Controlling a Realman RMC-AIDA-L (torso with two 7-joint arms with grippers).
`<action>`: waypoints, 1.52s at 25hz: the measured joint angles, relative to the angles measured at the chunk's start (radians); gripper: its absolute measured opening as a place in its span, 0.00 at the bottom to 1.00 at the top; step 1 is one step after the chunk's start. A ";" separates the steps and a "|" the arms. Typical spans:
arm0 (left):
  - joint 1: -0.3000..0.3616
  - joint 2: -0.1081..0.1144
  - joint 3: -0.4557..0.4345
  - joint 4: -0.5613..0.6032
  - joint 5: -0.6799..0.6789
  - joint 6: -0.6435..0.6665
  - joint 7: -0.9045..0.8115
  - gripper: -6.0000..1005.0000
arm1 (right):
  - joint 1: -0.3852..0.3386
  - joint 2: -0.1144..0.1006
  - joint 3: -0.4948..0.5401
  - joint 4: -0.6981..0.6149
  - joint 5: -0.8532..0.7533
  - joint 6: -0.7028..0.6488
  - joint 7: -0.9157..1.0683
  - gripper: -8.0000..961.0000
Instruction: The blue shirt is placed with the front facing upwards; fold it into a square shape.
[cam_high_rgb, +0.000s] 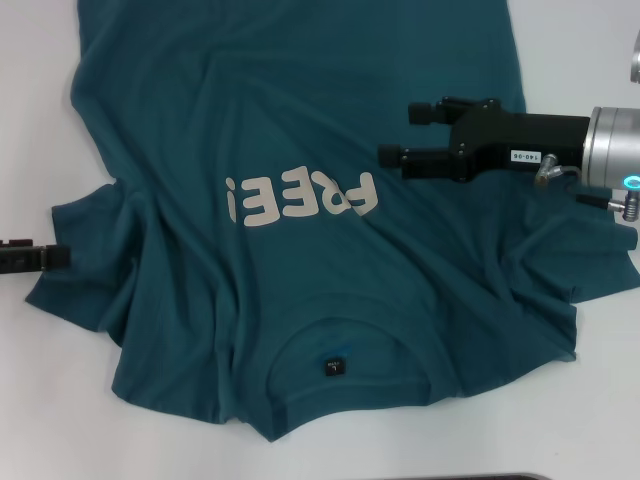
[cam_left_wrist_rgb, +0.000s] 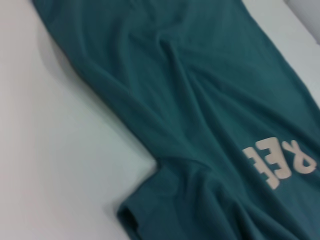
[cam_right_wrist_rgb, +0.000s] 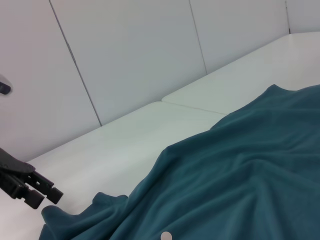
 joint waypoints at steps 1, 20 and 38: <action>0.000 0.000 0.002 0.007 0.000 -0.006 0.002 0.78 | 0.000 0.000 0.000 0.000 0.000 0.000 0.000 0.95; -0.069 -0.026 0.010 0.032 0.049 -0.017 0.014 0.78 | -0.004 -0.002 0.001 0.001 0.008 -0.001 0.000 0.95; -0.044 -0.025 0.003 0.030 0.050 -0.027 0.020 0.78 | 0.000 -0.003 0.006 0.001 0.008 0.000 0.000 0.95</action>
